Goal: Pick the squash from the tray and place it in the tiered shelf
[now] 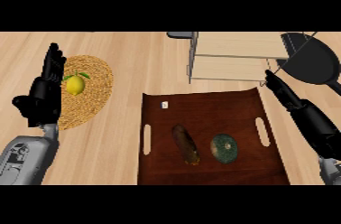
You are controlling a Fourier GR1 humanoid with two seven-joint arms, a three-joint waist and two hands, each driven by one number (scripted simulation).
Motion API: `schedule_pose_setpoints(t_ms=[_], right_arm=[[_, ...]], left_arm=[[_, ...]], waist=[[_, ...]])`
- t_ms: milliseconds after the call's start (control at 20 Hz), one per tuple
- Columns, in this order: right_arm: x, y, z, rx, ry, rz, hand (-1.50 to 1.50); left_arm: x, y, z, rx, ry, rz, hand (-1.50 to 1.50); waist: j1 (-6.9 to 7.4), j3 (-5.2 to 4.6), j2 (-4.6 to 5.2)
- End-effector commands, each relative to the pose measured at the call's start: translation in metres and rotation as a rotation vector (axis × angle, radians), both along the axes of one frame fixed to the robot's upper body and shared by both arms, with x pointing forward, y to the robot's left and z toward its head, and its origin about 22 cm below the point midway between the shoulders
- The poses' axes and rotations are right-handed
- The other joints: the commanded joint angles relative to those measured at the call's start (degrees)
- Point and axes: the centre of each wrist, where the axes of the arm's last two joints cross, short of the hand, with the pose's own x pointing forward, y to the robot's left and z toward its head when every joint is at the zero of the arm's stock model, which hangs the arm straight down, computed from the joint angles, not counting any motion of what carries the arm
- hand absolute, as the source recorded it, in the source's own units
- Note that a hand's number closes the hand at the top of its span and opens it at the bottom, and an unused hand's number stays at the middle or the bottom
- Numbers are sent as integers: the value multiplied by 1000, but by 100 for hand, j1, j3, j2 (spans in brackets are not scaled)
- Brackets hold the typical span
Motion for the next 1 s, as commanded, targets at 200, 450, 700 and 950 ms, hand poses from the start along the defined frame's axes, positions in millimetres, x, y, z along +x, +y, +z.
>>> schedule_pose_setpoints(t_ms=[200, 450, 700, 950], right_arm=[[25, -50, 28, 169, -241, 73, 150], [19, -117, -34, -16, 17, -165, 150], [34, -132, -57, 54, -22, 90, -150], [38, -140, -12, -37, 24, 315, -150]], left_arm=[[-37, 19, -73, -205, 479, -2, 0], [-47, 13, -88, -313, 657, -84, 0], [-40, 11, -90, -298, 686, -82, 0], [-70, 32, -88, -297, 691, -75, 0]], waist=[[62, 103, 31], [155, 102, 64], [118, 93, 29], [48, 78, -33]])
